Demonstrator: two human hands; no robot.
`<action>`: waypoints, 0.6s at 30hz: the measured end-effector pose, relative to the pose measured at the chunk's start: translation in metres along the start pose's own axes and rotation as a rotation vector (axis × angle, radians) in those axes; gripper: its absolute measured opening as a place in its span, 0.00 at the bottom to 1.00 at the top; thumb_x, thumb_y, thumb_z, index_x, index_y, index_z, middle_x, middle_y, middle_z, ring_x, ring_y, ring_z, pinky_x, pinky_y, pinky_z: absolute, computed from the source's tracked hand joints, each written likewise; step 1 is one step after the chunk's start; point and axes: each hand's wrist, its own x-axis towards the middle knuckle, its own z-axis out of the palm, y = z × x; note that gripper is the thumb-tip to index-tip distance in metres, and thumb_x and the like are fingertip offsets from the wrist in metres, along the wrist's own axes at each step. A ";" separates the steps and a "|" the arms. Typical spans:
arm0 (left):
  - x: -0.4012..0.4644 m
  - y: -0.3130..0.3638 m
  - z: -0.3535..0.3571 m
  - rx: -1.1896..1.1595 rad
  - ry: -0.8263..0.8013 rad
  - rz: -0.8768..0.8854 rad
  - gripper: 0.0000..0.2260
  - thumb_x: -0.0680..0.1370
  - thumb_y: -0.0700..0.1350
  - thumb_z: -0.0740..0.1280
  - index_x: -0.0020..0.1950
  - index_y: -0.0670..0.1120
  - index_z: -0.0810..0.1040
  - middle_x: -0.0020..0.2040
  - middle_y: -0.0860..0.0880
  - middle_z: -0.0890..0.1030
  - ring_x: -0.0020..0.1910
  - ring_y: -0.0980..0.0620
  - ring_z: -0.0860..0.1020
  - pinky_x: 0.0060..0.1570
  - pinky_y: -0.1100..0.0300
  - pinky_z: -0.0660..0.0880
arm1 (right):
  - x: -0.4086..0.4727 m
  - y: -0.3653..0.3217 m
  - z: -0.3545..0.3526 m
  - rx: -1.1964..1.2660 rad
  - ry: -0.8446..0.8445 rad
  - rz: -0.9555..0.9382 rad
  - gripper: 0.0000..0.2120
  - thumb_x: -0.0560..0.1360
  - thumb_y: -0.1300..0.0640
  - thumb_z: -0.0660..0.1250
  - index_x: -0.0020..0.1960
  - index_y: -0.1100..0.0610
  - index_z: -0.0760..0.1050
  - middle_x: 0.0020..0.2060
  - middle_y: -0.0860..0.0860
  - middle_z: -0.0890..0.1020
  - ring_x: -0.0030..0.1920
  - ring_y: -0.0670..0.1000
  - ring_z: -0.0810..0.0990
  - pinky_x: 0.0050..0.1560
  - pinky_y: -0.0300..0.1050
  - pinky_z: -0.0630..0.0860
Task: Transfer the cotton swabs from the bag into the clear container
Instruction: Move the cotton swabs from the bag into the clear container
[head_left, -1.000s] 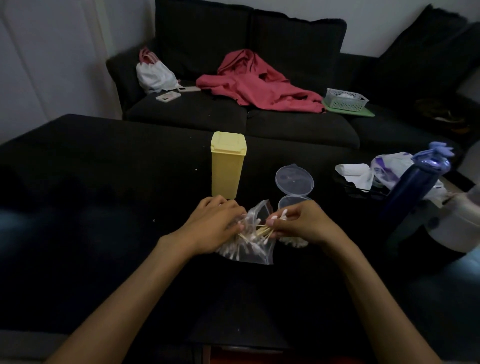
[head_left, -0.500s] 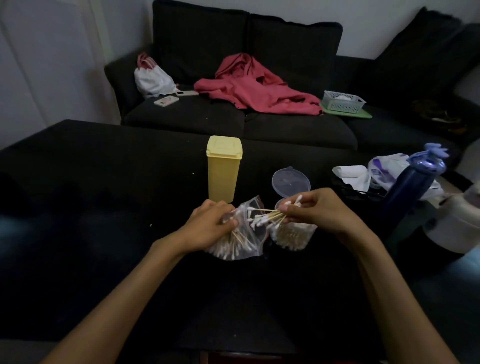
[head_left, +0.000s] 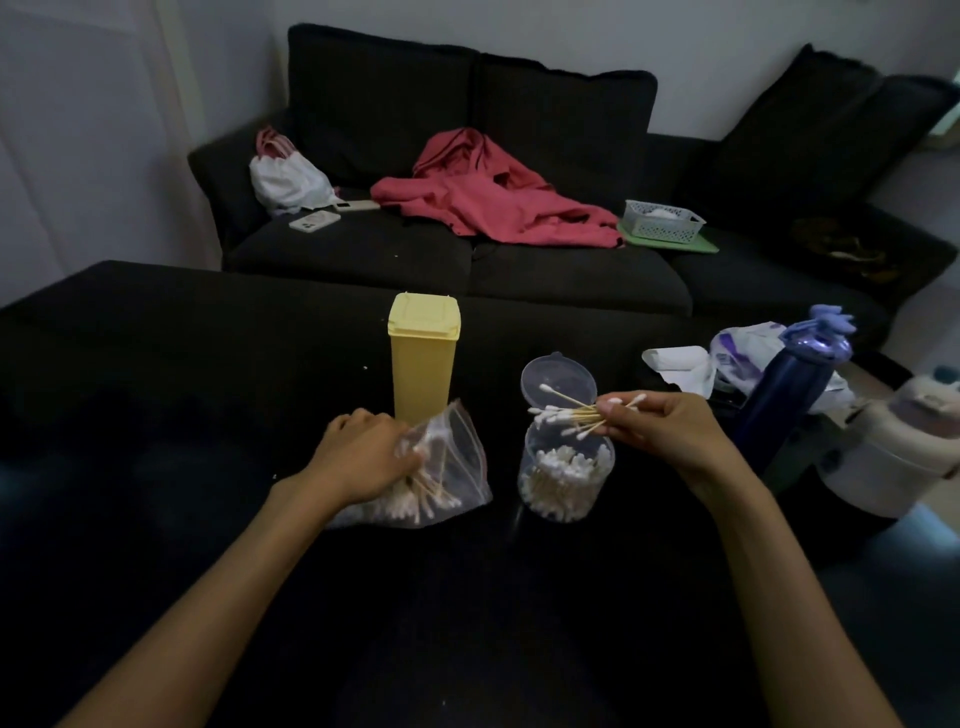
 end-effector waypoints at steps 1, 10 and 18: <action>0.001 0.001 0.000 -0.037 -0.008 0.010 0.24 0.76 0.63 0.59 0.67 0.51 0.72 0.61 0.48 0.76 0.61 0.49 0.72 0.62 0.50 0.70 | 0.001 0.001 -0.002 0.008 0.012 0.001 0.07 0.73 0.65 0.68 0.51 0.65 0.80 0.44 0.59 0.84 0.40 0.49 0.83 0.36 0.33 0.80; 0.015 0.115 -0.036 -0.346 0.267 0.165 0.23 0.82 0.58 0.49 0.51 0.45 0.77 0.47 0.45 0.81 0.44 0.47 0.80 0.51 0.47 0.76 | 0.000 -0.004 -0.011 -0.086 -0.073 -0.076 0.05 0.74 0.64 0.67 0.49 0.60 0.80 0.45 0.57 0.84 0.46 0.51 0.83 0.45 0.38 0.80; 0.056 0.137 -0.016 -0.108 0.205 0.101 0.27 0.81 0.61 0.45 0.39 0.48 0.76 0.38 0.47 0.79 0.41 0.47 0.78 0.52 0.48 0.74 | 0.001 -0.005 -0.018 0.129 -0.099 -0.078 0.08 0.73 0.63 0.69 0.51 0.62 0.80 0.43 0.56 0.85 0.40 0.47 0.84 0.42 0.34 0.81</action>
